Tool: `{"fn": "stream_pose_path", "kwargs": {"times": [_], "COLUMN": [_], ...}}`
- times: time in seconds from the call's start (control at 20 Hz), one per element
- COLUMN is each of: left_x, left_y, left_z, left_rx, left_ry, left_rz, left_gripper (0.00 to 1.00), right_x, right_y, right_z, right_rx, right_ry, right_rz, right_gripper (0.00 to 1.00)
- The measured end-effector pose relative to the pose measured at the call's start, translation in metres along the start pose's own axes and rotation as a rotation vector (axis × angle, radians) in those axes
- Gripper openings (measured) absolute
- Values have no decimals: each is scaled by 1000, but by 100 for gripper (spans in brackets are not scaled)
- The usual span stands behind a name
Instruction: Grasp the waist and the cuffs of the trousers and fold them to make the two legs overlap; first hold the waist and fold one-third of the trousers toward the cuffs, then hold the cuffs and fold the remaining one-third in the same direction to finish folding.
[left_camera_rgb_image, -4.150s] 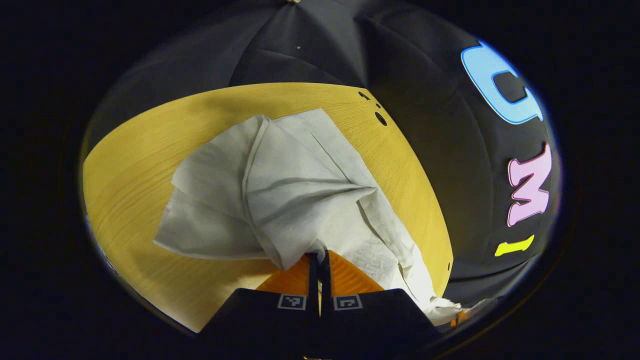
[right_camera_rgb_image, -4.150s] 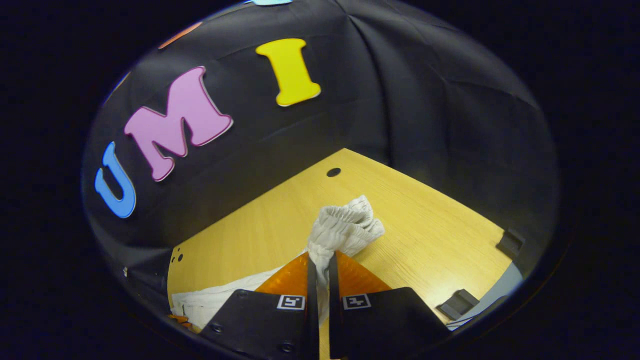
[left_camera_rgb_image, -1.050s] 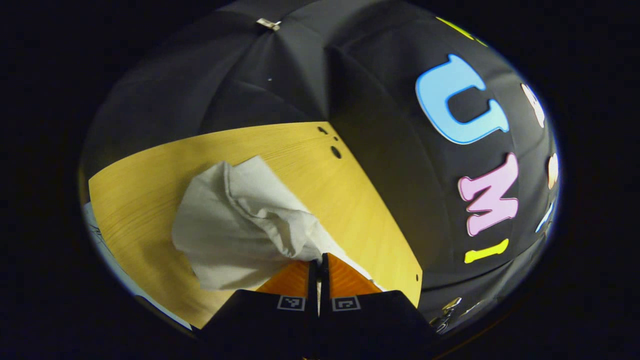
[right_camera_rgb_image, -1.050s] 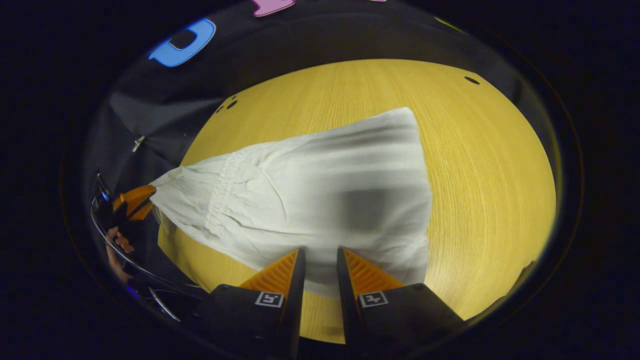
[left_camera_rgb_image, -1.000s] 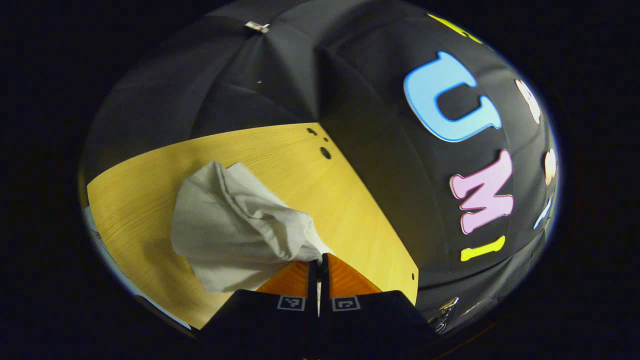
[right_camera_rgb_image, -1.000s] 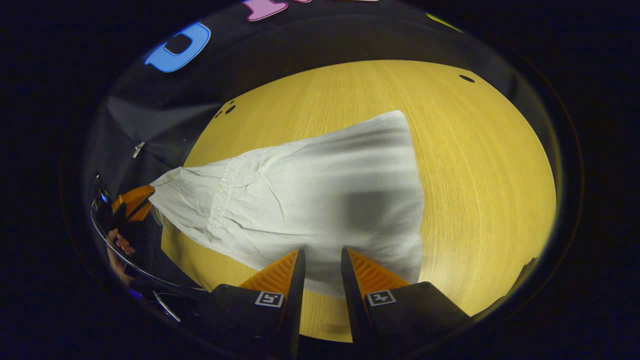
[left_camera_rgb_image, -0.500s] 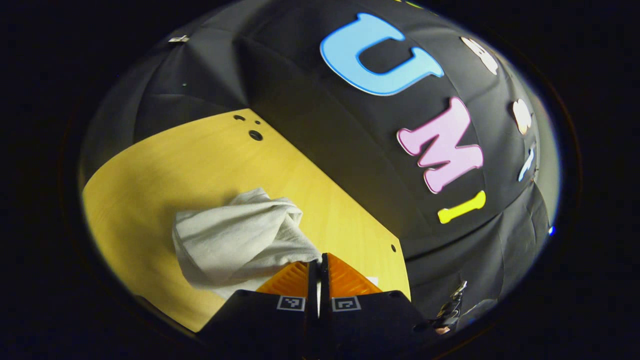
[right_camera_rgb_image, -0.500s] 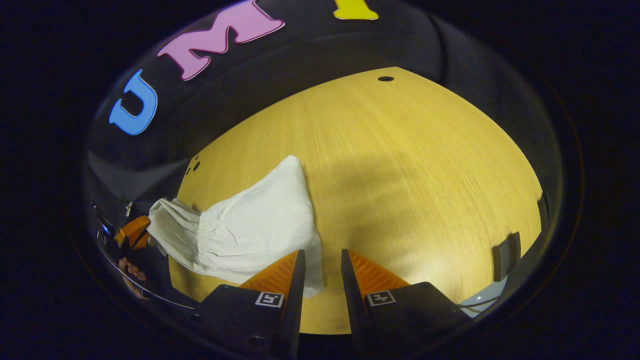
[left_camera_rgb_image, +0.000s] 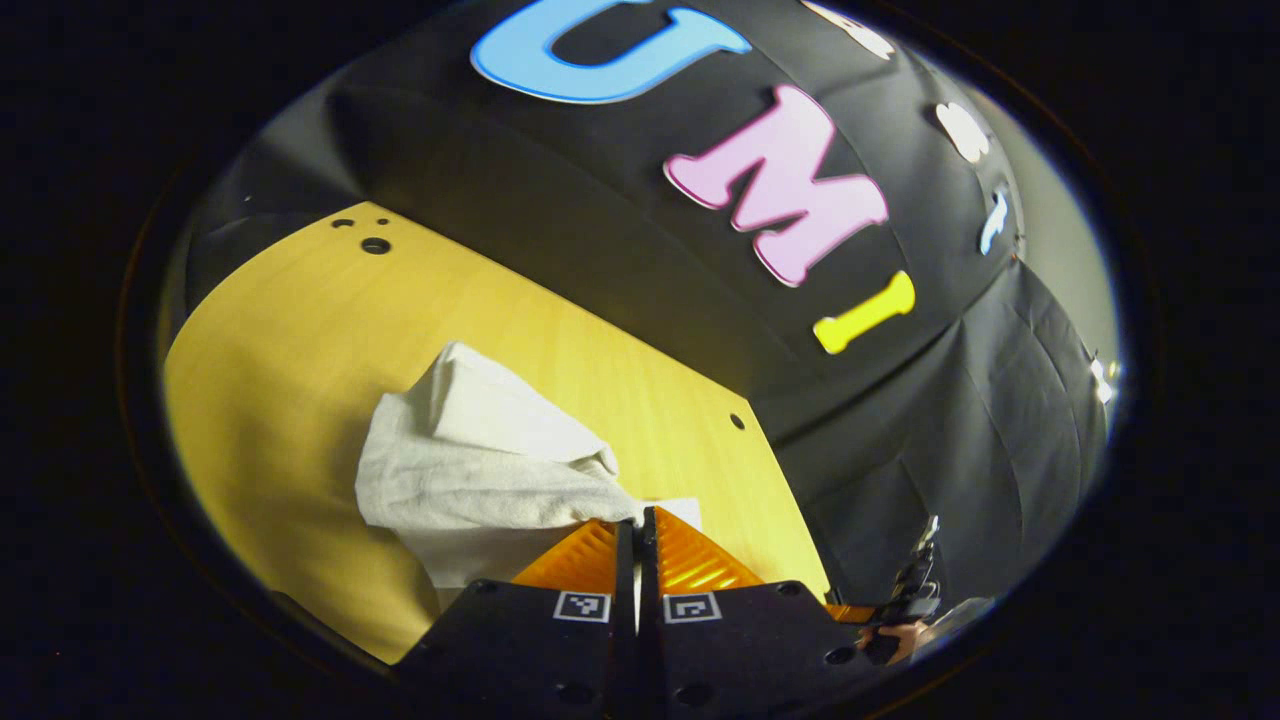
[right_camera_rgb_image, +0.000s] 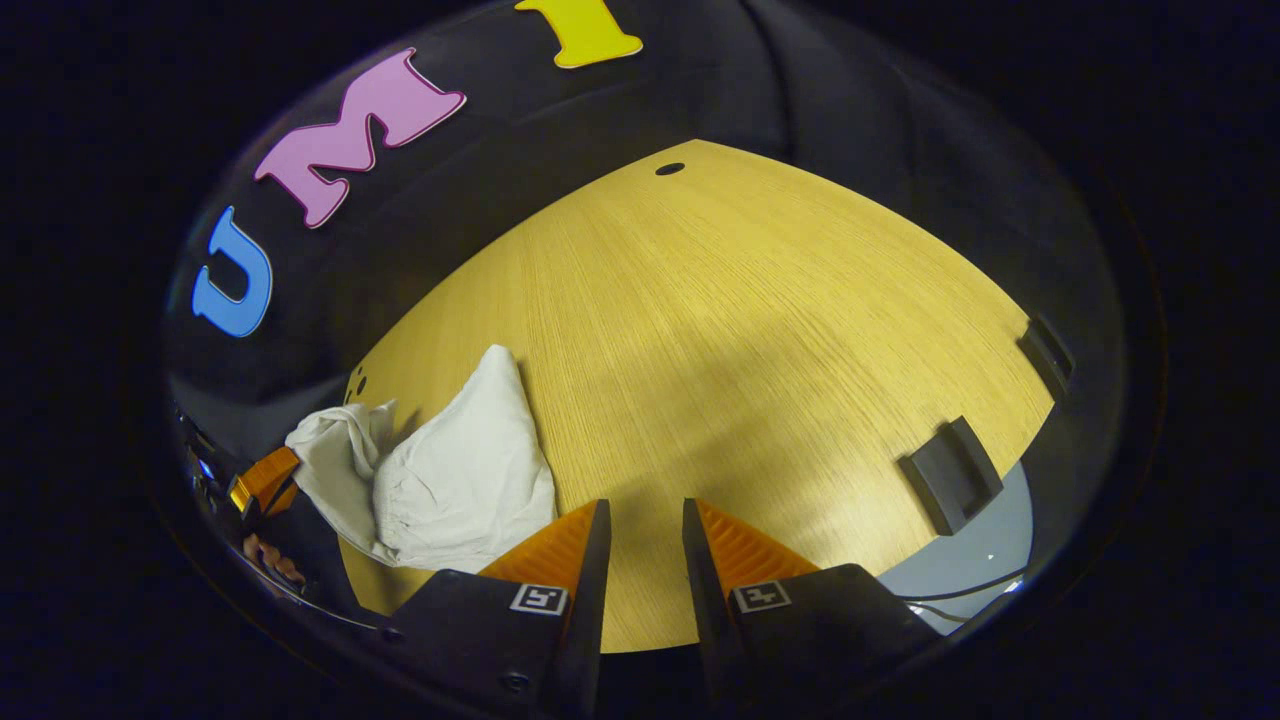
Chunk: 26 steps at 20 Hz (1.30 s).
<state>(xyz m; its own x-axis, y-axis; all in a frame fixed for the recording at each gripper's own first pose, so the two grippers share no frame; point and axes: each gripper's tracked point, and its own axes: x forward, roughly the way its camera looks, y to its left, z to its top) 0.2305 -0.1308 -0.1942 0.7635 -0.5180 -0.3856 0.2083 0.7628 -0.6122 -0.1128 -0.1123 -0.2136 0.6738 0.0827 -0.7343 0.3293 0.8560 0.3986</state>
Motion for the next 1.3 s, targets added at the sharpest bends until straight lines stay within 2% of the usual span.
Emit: {"fn": "stream_pose_path", "kwargs": {"times": [0.2,0.4,0.6,0.7,0.75,0.85,1.05,1.2,1.3], "left_x": [20,29,38,43,46,51,55,56,54], "left_y": [-21,-27,-29,-31,-31,-28,-11,4,7], "left_z": [-36,-71,-82,-89,-92,-101,-123,-129,-130], "left_rx": [136,357,692,884,978,1151,1393,1647,1755], "left_ry": [100,179,219,240,254,289,376,427,445], "left_rz": [-20,-7,8,-10,-22,-46,-78,-88,-95], "left_gripper": [5,5,5,9,5,5,5,5,5], "right_x": [-6,-4,-7,-9,-10,-13,-15,-16,-15], "right_y": [1,-4,-7,-11,-14,-22,-36,-42,-43], "right_z": [2,-6,-6,-7,-7,-7,-14,-19,-20], "right_rx": [15,15,22,25,28,41,68,76,83], "right_ry": [-4,1,-2,-3,-4,-7,-4,3,5], "right_rz": [1,1,-2,-9,-13,-27,-46,-56,-58], "right_gripper": [45,45,45,45,45,45,45,45,45]}}
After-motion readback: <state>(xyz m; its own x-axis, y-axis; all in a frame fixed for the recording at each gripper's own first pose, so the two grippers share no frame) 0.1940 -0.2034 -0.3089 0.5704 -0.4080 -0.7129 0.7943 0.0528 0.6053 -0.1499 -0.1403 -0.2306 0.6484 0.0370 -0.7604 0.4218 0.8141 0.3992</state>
